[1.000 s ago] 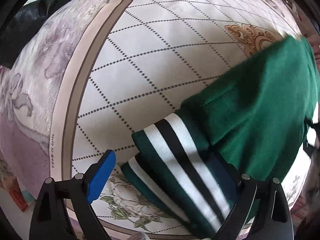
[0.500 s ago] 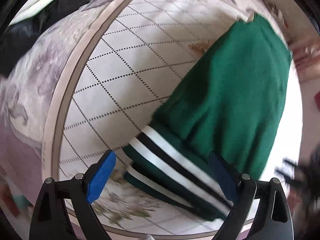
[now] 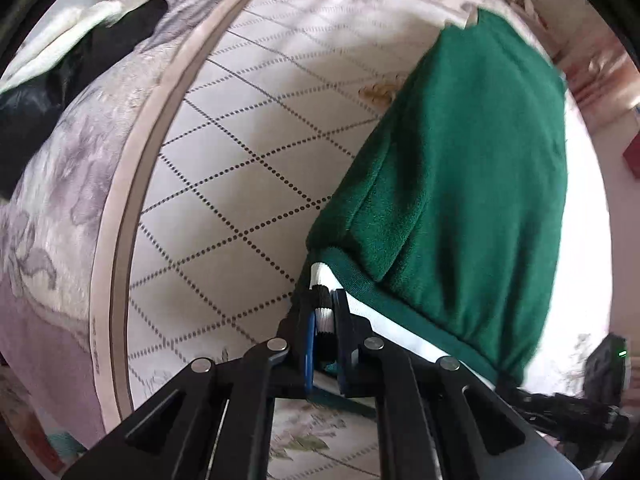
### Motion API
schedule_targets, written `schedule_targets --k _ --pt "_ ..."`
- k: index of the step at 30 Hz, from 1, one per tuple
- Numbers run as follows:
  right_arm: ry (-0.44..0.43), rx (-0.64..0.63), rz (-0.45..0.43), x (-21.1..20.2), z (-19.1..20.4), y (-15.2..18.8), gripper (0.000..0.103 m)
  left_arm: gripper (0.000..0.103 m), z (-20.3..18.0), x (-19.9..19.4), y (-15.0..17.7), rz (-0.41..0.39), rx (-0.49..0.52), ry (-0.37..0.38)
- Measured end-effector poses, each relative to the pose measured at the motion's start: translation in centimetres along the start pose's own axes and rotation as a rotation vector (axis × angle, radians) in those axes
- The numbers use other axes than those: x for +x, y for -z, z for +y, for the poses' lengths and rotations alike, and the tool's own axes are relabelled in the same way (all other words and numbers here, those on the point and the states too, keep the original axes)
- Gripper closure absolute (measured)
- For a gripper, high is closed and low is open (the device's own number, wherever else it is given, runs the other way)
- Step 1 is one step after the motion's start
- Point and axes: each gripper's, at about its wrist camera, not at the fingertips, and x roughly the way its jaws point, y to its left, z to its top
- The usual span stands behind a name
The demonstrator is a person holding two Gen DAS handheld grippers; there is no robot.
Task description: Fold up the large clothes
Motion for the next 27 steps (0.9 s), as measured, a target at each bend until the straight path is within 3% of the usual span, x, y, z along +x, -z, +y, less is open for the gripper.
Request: schedule_targets --k 2,5,12,22,25,27 --pt "0.013 -0.017 -0.013 -1.4 -0.2 0.5 0.089 0.098 0.7 -2.0 1.1 -0.007 -0.019 0.039" --pt "0.061 -0.045 -0.001 -2.4 -0.5 0.9 0.092 0.098 -1.2 -2.2 3.1 0.004 0.018 0.023" --pt "0.209 -0.097 0.093 0.0 -1.3 1.8 0.094 0.097 1.8 3.4 6.0 0.162 -0.085 0.049" --pt "0.395 -0.129 0.201 -2.2 -5.3 3.9 0.093 0.097 -1.1 2.9 14.1 0.350 -0.080 0.063" --pt "0.415 -0.142 0.260 -3.4 -4.8 3.1 0.085 0.096 -3.0 0.9 13.8 0.359 -0.047 0.046" --pt "0.415 -0.162 0.263 -4.3 -3.6 2.8 0.085 0.090 -3.6 -1.1 12.5 0.342 -0.035 0.043"
